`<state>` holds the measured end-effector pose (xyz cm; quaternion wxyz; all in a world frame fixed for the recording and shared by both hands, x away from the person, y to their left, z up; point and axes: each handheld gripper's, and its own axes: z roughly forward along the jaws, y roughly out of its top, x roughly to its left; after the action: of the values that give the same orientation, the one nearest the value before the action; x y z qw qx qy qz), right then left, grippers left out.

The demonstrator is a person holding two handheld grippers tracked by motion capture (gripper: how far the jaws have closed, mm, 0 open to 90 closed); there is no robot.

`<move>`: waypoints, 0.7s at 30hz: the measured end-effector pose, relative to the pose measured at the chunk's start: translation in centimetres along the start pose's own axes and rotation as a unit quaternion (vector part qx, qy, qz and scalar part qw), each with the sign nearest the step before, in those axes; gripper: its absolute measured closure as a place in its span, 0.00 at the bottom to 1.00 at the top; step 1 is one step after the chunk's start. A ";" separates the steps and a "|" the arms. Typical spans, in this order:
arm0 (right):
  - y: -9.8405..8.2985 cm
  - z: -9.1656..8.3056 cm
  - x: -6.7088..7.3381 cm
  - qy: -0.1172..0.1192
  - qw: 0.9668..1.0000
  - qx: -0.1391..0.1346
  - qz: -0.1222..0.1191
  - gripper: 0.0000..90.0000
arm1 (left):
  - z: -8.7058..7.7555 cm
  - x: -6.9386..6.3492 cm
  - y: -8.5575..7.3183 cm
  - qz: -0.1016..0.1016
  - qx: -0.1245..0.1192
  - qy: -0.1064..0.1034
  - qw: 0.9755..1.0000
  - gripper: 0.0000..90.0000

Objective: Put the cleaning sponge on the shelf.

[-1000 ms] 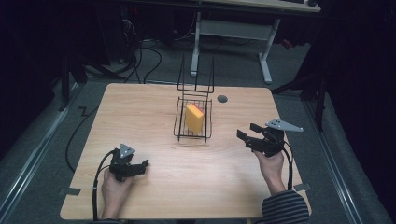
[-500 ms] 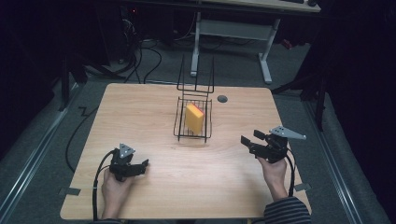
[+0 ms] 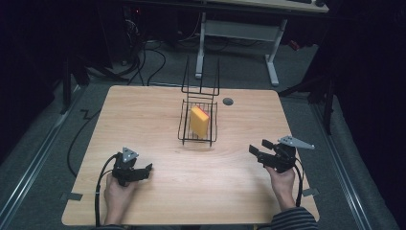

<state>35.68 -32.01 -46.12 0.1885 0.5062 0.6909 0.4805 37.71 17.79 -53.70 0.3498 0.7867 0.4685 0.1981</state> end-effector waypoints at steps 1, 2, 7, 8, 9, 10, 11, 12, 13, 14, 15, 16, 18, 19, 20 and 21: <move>-0.2 0.1 -0.1 0.000 1.000 0.000 0.000 0.34 | 0.0 0.0 0.0 0.000 0.000 0.000 1.000 0.23; -0.3 0.1 -0.1 0.000 1.000 0.001 0.003 0.34 | 0.0 0.0 0.0 0.000 0.000 0.000 1.000 0.23; -1.2 0.4 -0.4 -0.001 1.000 0.008 0.006 0.35 | 0.0 0.0 0.0 0.000 0.000 0.000 1.000 0.23; -1.4 0.5 -0.4 -0.003 1.000 0.010 0.005 0.36 | 0.0 0.0 0.0 0.000 0.000 0.000 1.000 0.23; -1.6 0.6 -0.4 -0.003 1.000 0.012 0.005 0.36 | 0.0 0.0 0.0 0.000 0.000 0.000 1.000 0.23; -1.8 0.8 -0.5 -0.004 1.000 0.014 0.004 0.37 | 0.0 0.0 0.0 0.000 0.000 0.000 1.000 0.23; -2.2 1.0 -0.5 -0.005 1.000 0.018 0.007 0.37 | 0.0 0.0 0.0 0.000 0.000 0.000 1.000 0.23; -2.2 1.0 -0.5 -0.005 1.000 0.018 0.007 0.37 | 0.0 0.0 0.0 0.000 0.000 0.000 1.000 0.23; -2.3 1.0 -0.5 -0.005 1.000 0.020 0.008 0.37 | 0.0 0.0 0.0 0.000 0.000 0.000 1.000 0.23; -2.5 1.1 -0.5 -0.005 1.000 0.022 0.010 0.37 | 0.0 0.0 0.0 0.000 0.000 0.000 1.000 0.23; -2.6 1.2 -0.5 -0.005 1.000 0.022 0.009 0.37 | 0.0 0.0 0.0 0.000 0.000 0.000 1.000 0.23; -2.7 1.3 -0.5 -0.006 1.000 0.024 0.011 0.37 | 0.0 0.0 0.0 0.000 0.000 0.000 1.000 0.23; -3.0 1.5 -0.6 -0.006 1.000 0.028 0.010 0.38 | 0.0 0.0 0.0 0.000 0.000 0.000 1.000 0.23; -3.1 1.6 -0.5 -0.007 0.999 0.030 0.012 0.38 | 0.0 0.0 0.0 0.000 0.000 0.000 1.000 0.23; -3.3 1.7 -0.5 -0.007 0.999 0.032 0.010 0.38 | 0.0 0.0 0.0 0.000 0.000 0.000 1.000 0.23; -3.4 1.8 -0.5 -0.009 0.999 0.034 0.009 0.38 | 0.0 0.0 0.0 0.000 0.000 0.000 1.000 0.23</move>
<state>35.47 -31.74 -49.93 0.1730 0.5227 0.7006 0.4540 37.71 17.79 -53.69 0.3496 0.7868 0.4684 0.1982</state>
